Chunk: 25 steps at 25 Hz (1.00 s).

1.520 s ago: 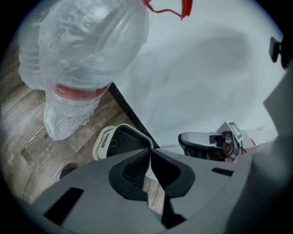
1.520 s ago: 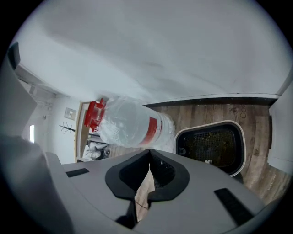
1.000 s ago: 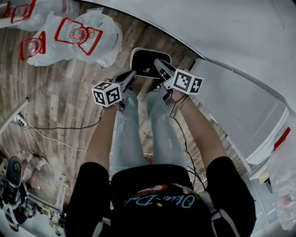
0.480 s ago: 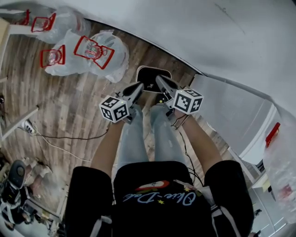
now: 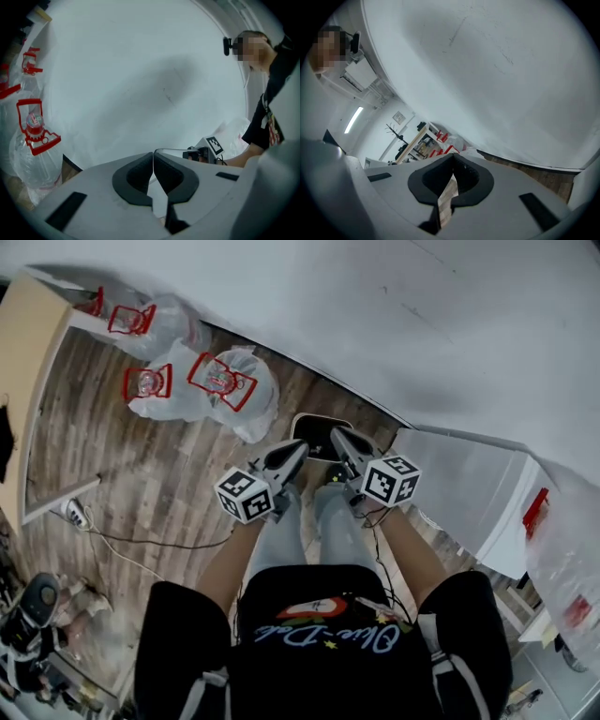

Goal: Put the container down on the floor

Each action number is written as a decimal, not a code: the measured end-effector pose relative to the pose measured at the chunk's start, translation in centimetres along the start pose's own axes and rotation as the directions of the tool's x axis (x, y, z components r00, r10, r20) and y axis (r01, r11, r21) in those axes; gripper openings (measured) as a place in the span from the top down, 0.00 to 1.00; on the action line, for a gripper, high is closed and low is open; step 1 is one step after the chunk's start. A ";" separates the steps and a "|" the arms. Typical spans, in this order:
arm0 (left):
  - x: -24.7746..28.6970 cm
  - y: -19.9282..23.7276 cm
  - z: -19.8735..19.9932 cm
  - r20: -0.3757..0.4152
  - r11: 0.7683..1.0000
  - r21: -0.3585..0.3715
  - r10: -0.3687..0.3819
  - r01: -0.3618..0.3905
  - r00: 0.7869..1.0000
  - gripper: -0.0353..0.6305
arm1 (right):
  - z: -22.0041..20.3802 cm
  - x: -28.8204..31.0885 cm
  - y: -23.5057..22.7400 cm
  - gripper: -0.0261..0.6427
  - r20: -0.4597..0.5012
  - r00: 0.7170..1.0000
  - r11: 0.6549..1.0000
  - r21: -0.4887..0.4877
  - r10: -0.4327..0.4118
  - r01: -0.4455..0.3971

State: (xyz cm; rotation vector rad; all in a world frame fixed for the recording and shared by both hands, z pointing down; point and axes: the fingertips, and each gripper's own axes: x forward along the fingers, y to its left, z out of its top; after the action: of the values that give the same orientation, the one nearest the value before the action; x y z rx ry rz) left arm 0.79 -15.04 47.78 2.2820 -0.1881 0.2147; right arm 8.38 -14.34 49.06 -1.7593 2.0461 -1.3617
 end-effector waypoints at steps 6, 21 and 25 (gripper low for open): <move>-1.8 -3.4 3.5 0.032 0.997 0.079 0.024 -0.027 0.999 0.94 | 2.3 -2.6 3.3 0.96 0.056 0.998 1.000 -0.006 -0.007 0.008; -4.7 -10.2 8.7 0.103 0.966 0.255 0.027 -0.053 0.994 0.94 | 6.4 -7.0 9.8 0.96 0.153 0.987 0.998 -0.044 0.042 -0.036; -5.5 -11.7 10.1 0.100 0.938 0.338 0.042 -0.074 0.994 0.94 | 7.8 -7.5 11.7 0.96 0.162 0.985 0.994 -0.105 0.060 -0.044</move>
State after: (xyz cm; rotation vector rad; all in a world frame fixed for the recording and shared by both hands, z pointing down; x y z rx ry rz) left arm -1.27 -14.62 31.52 2.6372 -0.2847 0.1854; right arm 6.90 -13.24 33.21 -1.7780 2.0876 -1.0764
